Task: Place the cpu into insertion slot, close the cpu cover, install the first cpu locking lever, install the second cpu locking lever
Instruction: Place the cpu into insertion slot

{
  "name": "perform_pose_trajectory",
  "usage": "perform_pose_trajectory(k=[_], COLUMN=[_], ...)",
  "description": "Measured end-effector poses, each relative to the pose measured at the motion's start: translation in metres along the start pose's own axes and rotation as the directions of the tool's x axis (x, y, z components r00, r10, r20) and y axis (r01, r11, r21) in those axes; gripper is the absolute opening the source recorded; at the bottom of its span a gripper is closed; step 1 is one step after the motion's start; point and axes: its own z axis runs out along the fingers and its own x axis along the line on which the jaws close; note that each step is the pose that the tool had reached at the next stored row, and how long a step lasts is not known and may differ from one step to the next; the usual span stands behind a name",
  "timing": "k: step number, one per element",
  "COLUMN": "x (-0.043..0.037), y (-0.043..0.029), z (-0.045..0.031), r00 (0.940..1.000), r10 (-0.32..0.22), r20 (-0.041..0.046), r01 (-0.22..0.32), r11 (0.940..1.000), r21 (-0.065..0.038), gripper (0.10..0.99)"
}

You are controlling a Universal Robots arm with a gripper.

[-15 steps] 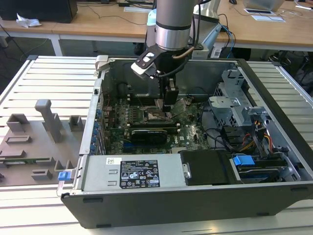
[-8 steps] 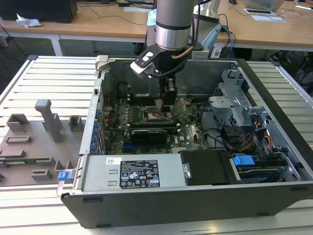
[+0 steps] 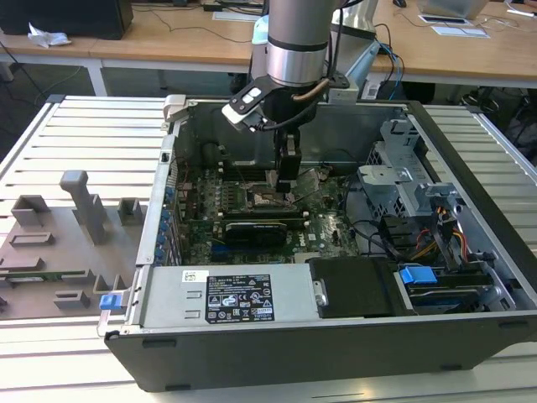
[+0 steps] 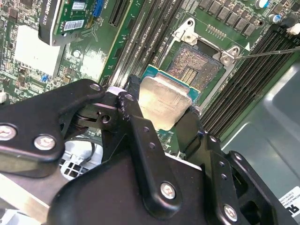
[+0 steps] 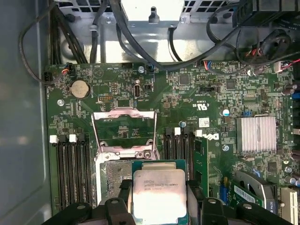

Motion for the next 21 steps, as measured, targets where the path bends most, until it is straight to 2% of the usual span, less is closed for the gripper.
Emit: perform_pose_trajectory(k=[2, 3, 4, 5, 6, 9, 11, 12, 16, 17, 19, 21], x=[0.0000, 0.0000, 0.0001, 0.0000, 0.0001, 0.0000, 0.0000, 0.0001, 0.0004, 0.0004, 0.0020, 0.0054], y=[0.0001, 0.0000, 0.0000, 0.0000, 0.0000, -0.0002, -0.0034, -0.0064, -0.0086, -0.0087, -0.0093, -0.0094], z=[0.0001, 0.0003, 0.0004, 0.0004, 0.0004, 0.0005, 0.0017, 0.0026, 0.0057, 0.0063, 0.0076, 0.0077], r00=[0.9999, 0.9987, 0.9969, 0.9923, 0.9907, 0.9904, 0.9904, 0.9911, 0.9954, 0.9961, 0.9967, 0.9967], r10=[-0.017, -0.050, -0.079, -0.124, -0.136, -0.138, -0.138, -0.133, -0.096, -0.088, -0.080, -0.080], r20=[0.0000, -0.0002, -0.0003, -0.0001, -0.0001, 0.0001, 0.0000, -0.0001, -0.0006, -0.0016, -0.0123, -0.0126], r01=[0.017, 0.050, 0.079, 0.124, 0.136, 0.138, 0.138, 0.133, 0.096, 0.088, 0.080, 0.080], r11=[0.9999, 0.9987, 0.9968, 0.9922, 0.9907, 0.9904, 0.9904, 0.9911, 0.9953, 0.9961, 0.9968, 0.9968], r21=[-0.001, -0.004, -0.006, -0.009, -0.010, -0.010, -0.010, -0.010, -0.007, -0.007, -0.006, -0.006], gripper=[0.545, 0.545, 0.545, 0.545, 0.545, 0.545, 0.545, 0.545, 0.545, 0.545, 0.545, 0.545])
